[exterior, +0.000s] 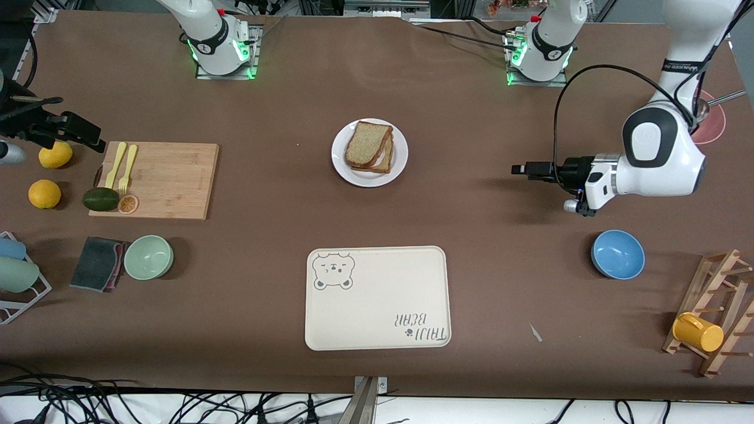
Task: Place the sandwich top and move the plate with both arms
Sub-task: 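Move the left gripper from the blue bowl toward the white plate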
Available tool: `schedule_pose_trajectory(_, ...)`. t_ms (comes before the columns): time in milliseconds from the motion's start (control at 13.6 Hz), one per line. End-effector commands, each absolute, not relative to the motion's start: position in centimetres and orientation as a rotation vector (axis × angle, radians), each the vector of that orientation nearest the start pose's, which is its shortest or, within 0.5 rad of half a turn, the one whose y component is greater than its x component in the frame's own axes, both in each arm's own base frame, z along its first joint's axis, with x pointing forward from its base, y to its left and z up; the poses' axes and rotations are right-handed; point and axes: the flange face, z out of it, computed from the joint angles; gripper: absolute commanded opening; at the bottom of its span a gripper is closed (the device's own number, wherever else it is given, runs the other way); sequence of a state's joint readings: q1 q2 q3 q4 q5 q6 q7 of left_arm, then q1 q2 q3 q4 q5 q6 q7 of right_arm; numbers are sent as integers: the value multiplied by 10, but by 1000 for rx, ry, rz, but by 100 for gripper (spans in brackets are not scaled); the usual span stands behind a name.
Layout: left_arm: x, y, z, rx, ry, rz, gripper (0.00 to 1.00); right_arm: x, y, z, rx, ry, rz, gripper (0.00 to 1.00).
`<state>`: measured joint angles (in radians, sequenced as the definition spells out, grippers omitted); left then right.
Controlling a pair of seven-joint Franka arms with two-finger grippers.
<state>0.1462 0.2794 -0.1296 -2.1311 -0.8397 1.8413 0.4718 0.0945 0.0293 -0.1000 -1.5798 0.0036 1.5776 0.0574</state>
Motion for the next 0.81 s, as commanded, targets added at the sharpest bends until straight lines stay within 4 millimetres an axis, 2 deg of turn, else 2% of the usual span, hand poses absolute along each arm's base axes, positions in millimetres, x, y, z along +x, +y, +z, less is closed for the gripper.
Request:
schedule_pose_trajectory(0, 511, -74, 227, 2148, -31, -387, 100, 565, -1, 611, -3127, 96, 41, 100)
schedule_pose_trajectory(147, 504, -93, 201, 2107, -63, -411, 100, 565, -1, 611, -3127, 96, 43, 100)
schedule_pose_trajectory(295, 499, -109, 188, 2060, -60, -412, 100, 565, 0, 611, -3126, 98, 46, 100)
schedule_pose_trajectory(515, 501, -127, 187, 1964, -19, -328, 100, 564, -1, 610, -3126, 101, 51, 100)
schedule_pose_trajectory(736, 497, -165, 188, 1925, 13, -254, 100, 564, -1, 610, -3126, 101, 53, 100)
